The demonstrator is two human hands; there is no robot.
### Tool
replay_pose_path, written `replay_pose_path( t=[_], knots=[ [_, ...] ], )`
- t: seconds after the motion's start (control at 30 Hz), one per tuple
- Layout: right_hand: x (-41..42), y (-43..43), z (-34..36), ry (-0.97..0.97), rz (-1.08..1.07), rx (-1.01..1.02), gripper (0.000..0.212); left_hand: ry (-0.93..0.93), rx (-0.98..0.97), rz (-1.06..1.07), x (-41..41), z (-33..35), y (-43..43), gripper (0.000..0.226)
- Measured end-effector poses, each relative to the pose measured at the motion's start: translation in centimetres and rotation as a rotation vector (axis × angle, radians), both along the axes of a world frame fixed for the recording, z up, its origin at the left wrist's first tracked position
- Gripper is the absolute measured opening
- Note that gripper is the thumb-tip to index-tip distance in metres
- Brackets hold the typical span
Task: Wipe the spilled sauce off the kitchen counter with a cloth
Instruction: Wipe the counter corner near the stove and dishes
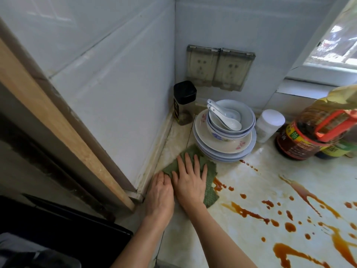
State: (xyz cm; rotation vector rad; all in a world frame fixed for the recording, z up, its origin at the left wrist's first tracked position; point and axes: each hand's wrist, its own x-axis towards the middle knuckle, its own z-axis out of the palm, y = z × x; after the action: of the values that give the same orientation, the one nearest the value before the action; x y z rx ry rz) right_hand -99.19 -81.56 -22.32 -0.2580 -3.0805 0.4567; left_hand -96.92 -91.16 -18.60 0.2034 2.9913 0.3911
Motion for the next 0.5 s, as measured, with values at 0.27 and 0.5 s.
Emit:
replay_pose_path(
  t=[0.27,0.5],
  knots=[
    [2.8,1.0,-0.7,0.130,-0.029,-0.056,0.051,-0.011,-0.041,-0.028,0.5,-0.3,0.3,0.058],
    [-2.1,1.9,0.9,-0.093,0.033,0.019,0.064,-0.015,-0.058,-0.033,0.4,-0.1,0.1,0.062]
  ],
)
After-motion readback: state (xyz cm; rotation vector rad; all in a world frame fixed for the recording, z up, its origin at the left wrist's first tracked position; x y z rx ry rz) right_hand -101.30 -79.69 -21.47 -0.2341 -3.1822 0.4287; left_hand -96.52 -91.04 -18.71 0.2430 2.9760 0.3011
